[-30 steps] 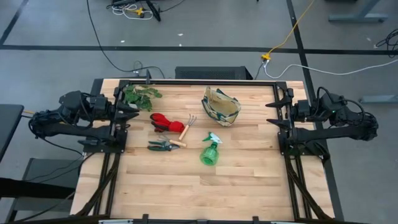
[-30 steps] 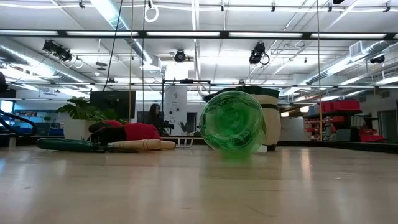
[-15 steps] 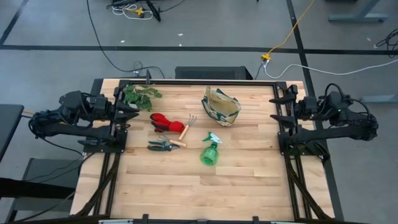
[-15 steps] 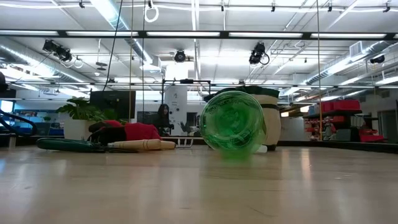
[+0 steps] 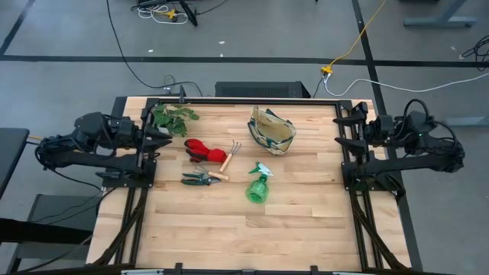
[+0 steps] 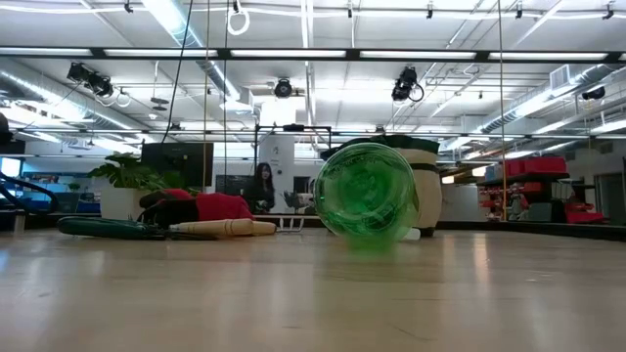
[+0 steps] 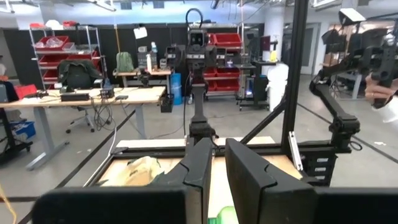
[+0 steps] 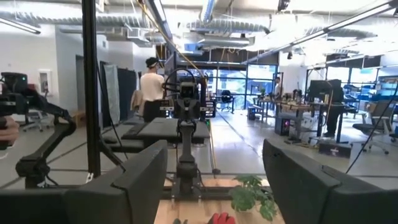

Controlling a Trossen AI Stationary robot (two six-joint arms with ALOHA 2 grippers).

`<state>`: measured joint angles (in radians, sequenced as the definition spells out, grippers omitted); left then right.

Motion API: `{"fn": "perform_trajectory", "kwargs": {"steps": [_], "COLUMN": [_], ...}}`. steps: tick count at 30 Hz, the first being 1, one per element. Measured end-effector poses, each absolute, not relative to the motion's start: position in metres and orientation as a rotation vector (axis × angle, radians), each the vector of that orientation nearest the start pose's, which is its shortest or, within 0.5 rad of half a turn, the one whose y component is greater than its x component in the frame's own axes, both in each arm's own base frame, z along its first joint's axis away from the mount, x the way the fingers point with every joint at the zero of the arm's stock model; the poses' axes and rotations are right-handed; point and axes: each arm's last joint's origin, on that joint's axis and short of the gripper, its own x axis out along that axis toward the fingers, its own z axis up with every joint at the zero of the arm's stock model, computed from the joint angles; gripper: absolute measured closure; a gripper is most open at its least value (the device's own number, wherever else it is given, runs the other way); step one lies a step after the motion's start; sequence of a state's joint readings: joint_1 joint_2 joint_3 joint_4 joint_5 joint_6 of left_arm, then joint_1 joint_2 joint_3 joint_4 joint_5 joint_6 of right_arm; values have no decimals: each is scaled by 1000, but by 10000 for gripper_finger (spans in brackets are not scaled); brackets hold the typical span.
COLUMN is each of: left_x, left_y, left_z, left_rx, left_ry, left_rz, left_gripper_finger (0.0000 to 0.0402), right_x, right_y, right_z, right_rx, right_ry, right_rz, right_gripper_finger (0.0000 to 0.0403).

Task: Pick & Place Garden tools in Gardening bag
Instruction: Put the top brown hand rake into the patterned white gardening bag

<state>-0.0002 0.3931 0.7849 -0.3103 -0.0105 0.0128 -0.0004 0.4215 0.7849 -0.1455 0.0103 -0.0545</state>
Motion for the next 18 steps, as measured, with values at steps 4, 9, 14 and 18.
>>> {"fn": "perform_trajectory", "kwargs": {"steps": [4, 9, 14, 18], "left_x": [76, 79, 82, 85], "left_y": [1, 3, 4, 4], "left_z": [359, 358, 358, 357], "left_rx": [12, 19, 43, 44], "left_ry": [-55, -45, -28, -17], "left_rz": [52, 112, 145, 154], "left_gripper_finger": [346, 346, 346, 346], "right_x": [93, 128, 160, 179], "right_y": [-2, -5, -8, -9], "right_z": [379, 378, 365, 355], "right_rx": [-14, 43, -8, 48], "right_ry": [-237, -229, -127, -71], "right_rz": [-82, -163, -285, -304], "right_gripper_finger": [140, 140, 140, 140]}}
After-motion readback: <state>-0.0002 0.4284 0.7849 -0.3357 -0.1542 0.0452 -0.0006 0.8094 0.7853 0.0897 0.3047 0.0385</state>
